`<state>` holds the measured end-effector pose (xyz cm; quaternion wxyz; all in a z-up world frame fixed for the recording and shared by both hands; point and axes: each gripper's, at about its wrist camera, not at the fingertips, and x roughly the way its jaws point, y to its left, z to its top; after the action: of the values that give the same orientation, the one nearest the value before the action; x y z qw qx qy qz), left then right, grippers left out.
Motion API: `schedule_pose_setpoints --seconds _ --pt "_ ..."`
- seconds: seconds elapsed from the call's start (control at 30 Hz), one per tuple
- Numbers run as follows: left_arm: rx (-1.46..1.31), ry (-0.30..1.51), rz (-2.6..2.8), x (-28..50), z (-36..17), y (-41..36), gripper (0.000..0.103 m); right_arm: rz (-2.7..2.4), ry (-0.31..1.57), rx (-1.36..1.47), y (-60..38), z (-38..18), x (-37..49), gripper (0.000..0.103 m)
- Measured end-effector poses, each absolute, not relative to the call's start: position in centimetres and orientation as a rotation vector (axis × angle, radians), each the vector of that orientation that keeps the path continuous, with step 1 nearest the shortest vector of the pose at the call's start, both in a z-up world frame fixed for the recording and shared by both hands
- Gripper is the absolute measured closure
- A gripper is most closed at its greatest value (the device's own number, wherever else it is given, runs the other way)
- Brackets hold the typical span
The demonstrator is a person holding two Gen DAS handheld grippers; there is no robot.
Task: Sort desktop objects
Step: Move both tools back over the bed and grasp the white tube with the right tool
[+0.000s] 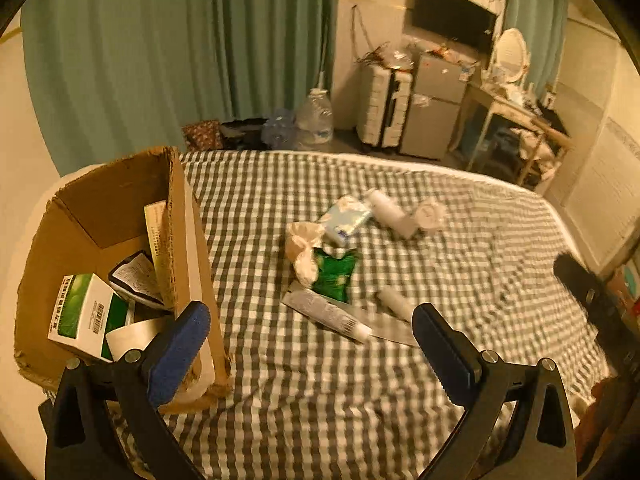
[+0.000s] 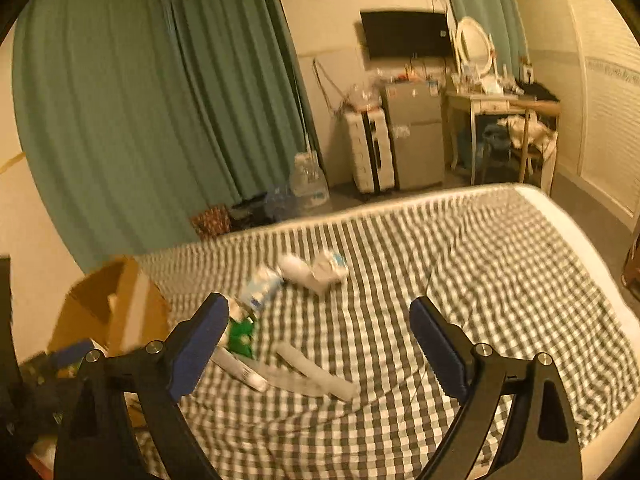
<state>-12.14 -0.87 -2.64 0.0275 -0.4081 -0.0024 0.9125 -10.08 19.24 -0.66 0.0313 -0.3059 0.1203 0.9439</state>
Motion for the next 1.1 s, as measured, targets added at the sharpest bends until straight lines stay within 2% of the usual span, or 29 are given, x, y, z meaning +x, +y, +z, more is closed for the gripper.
schedule_pose_setpoints --seconds 0.23,0.4,0.43,0.5,0.63,0.73,0.77,0.8,0.83,0.87,0.9,0.93,1.03,1.1 --pt "-1.353 -0.097 2.776 -18.5 -5.7 -0.9 0.000 2.970 0.415 -1.225 18.3 -7.8 -13.2 0.015" --pt "-1.481 -0.208 2.701 -23.0 -8.2 -0.3 0.000 3.015 0.447 -1.332 17.1 -9.7 -16.3 0.020" --pt "-1.509 -0.213 2.693 -23.8 -8.8 0.0 0.000 3.014 0.433 -1.352 16.9 -10.1 -17.0 0.022" --pt "-1.526 -0.203 2.684 -25.0 -9.7 0.4 0.000 3.019 0.407 -1.448 16.2 -11.4 -18.5 0.035" --pt "-1.593 -0.111 2.694 -26.7 -12.2 1.0 0.000 3.007 0.380 -1.555 15.5 -13.6 -20.5 0.036" --pt "-1.635 -0.068 2.694 -28.0 -13.8 0.8 0.000 2.960 0.354 -1.662 15.5 -15.0 -21.3 0.050" --pt "-1.620 -0.063 2.707 -28.3 -14.3 0.6 0.001 2.946 0.344 -1.685 15.7 -15.3 -21.4 0.059" --pt "-1.590 -0.060 2.727 -28.4 -14.4 0.5 0.004 2.916 0.331 -1.716 15.9 -15.8 -21.6 0.071" --pt "-1.550 -0.037 2.775 -28.4 -14.4 0.3 0.023 2.919 0.353 -1.715 16.4 -15.8 -21.5 0.073" --pt "-1.526 -0.028 2.801 -28.3 -14.5 0.2 0.047 2.934 0.412 -1.721 16.8 -15.6 -21.4 0.078" --pt "-1.510 -0.039 2.817 -28.2 -14.4 0.0 0.059 2.945 0.429 -1.713 17.0 -15.3 -21.3 0.083" --pt "-1.514 -0.059 2.821 -28.1 -14.4 -0.3 0.080 2.955 0.413 -1.679 17.1 -14.9 -21.1 0.083" --pt "-1.524 -0.173 2.810 -27.2 -13.8 -1.7 0.083 2.969 0.388 -1.584 17.7 -13.8 -20.5 0.085" --pt "-1.513 -0.185 2.802 -26.4 -13.2 -2.1 0.083 2.974 0.420 -1.518 18.5 -13.0 -20.1 0.085"
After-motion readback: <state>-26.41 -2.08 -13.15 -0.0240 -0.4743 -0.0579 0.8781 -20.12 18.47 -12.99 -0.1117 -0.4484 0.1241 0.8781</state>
